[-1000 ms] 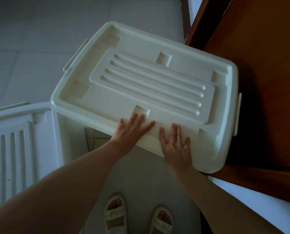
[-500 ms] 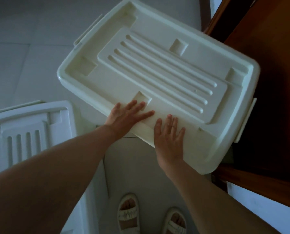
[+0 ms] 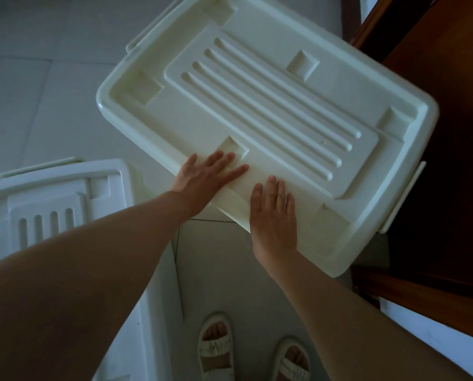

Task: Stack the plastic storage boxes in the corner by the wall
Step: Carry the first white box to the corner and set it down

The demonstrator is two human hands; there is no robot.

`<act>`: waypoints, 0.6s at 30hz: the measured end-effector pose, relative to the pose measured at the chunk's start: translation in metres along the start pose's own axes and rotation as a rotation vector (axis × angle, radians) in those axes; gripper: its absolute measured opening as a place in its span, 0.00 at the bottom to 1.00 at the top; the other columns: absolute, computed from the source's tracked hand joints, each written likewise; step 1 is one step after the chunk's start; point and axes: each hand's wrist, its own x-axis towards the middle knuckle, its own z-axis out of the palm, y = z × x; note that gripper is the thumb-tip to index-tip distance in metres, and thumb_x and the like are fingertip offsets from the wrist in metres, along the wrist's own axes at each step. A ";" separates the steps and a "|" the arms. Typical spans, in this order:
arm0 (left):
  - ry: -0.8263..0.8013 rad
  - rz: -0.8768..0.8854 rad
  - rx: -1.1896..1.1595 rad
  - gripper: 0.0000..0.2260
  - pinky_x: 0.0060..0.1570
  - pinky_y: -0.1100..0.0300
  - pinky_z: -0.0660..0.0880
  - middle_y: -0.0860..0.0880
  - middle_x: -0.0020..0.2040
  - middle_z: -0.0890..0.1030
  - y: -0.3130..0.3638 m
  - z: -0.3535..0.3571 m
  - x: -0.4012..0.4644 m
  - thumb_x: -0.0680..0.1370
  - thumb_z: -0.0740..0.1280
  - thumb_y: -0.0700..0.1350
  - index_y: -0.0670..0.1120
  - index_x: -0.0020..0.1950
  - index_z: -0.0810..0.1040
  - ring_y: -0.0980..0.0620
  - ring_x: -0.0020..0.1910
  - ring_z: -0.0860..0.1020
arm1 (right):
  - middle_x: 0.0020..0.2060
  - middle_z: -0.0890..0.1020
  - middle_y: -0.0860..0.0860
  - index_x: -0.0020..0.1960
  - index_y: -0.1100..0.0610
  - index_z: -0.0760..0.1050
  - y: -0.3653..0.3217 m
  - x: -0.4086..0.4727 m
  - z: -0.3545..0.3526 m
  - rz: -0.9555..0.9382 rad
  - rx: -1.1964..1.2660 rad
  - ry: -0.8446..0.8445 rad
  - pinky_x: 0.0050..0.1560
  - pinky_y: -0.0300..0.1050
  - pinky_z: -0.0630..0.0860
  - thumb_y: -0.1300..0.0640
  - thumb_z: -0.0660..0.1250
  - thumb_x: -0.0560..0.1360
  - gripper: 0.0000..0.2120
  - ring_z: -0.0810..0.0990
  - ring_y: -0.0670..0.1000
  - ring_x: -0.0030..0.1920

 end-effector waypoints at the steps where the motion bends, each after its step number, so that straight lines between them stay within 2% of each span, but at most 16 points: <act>1: -0.027 -0.031 -0.027 0.35 0.73 0.45 0.55 0.50 0.79 0.45 0.006 -0.005 -0.002 0.79 0.58 0.41 0.58 0.77 0.39 0.49 0.79 0.47 | 0.73 0.61 0.66 0.73 0.64 0.62 0.004 -0.001 -0.003 -0.035 0.019 -0.024 0.71 0.59 0.60 0.52 0.79 0.61 0.46 0.61 0.65 0.73; 3: -0.068 -0.095 -0.099 0.38 0.74 0.46 0.53 0.48 0.79 0.46 0.020 -0.014 -0.006 0.77 0.63 0.41 0.56 0.78 0.42 0.48 0.78 0.47 | 0.76 0.53 0.64 0.76 0.62 0.55 0.015 -0.005 -0.015 -0.084 0.090 -0.054 0.74 0.57 0.53 0.48 0.77 0.63 0.50 0.54 0.63 0.76; 5: -0.067 -0.125 -0.171 0.39 0.74 0.46 0.52 0.47 0.79 0.48 0.039 -0.024 -0.011 0.74 0.67 0.41 0.53 0.78 0.47 0.47 0.78 0.48 | 0.76 0.52 0.62 0.75 0.60 0.55 0.037 -0.010 -0.032 -0.054 0.167 -0.029 0.75 0.54 0.51 0.46 0.72 0.69 0.43 0.53 0.60 0.76; 7: -0.054 -0.121 -0.220 0.36 0.74 0.45 0.51 0.46 0.79 0.49 0.061 -0.034 -0.015 0.74 0.66 0.41 0.51 0.77 0.51 0.47 0.78 0.48 | 0.76 0.51 0.60 0.75 0.60 0.54 0.066 -0.012 -0.043 -0.004 0.207 -0.048 0.76 0.52 0.49 0.48 0.63 0.76 0.34 0.51 0.58 0.76; 9: -0.024 -0.163 -0.318 0.33 0.73 0.43 0.50 0.46 0.79 0.49 0.086 -0.044 -0.017 0.74 0.64 0.42 0.49 0.76 0.54 0.47 0.78 0.48 | 0.75 0.54 0.60 0.74 0.60 0.57 0.100 -0.012 -0.051 0.098 0.246 -0.040 0.75 0.52 0.51 0.47 0.61 0.77 0.31 0.53 0.58 0.76; 11: 0.017 -0.328 -0.476 0.34 0.73 0.40 0.49 0.46 0.78 0.49 0.112 -0.051 -0.018 0.73 0.65 0.44 0.49 0.76 0.54 0.47 0.78 0.48 | 0.72 0.62 0.62 0.70 0.62 0.62 0.135 -0.009 -0.053 0.211 0.259 0.000 0.73 0.52 0.57 0.49 0.64 0.75 0.29 0.60 0.60 0.72; 13: 0.014 -0.570 -0.649 0.36 0.72 0.38 0.49 0.45 0.78 0.49 0.135 -0.054 -0.019 0.72 0.66 0.47 0.49 0.76 0.52 0.45 0.77 0.48 | 0.68 0.66 0.63 0.66 0.64 0.64 0.167 -0.004 -0.055 0.344 0.282 0.003 0.69 0.52 0.62 0.53 0.65 0.73 0.26 0.66 0.62 0.68; 15: -0.024 -0.771 -0.751 0.37 0.72 0.38 0.51 0.44 0.77 0.49 0.151 -0.053 -0.020 0.72 0.67 0.50 0.50 0.76 0.50 0.43 0.76 0.50 | 0.68 0.65 0.63 0.68 0.65 0.62 0.197 0.004 -0.054 0.454 0.347 -0.025 0.67 0.52 0.64 0.55 0.65 0.73 0.27 0.66 0.63 0.67; 18: -0.068 -0.994 -0.817 0.39 0.69 0.38 0.57 0.44 0.74 0.52 0.160 -0.047 -0.021 0.72 0.68 0.53 0.50 0.75 0.50 0.42 0.73 0.55 | 0.71 0.61 0.62 0.75 0.63 0.51 0.223 0.016 -0.048 0.514 0.441 -0.081 0.70 0.55 0.64 0.54 0.65 0.74 0.37 0.63 0.64 0.70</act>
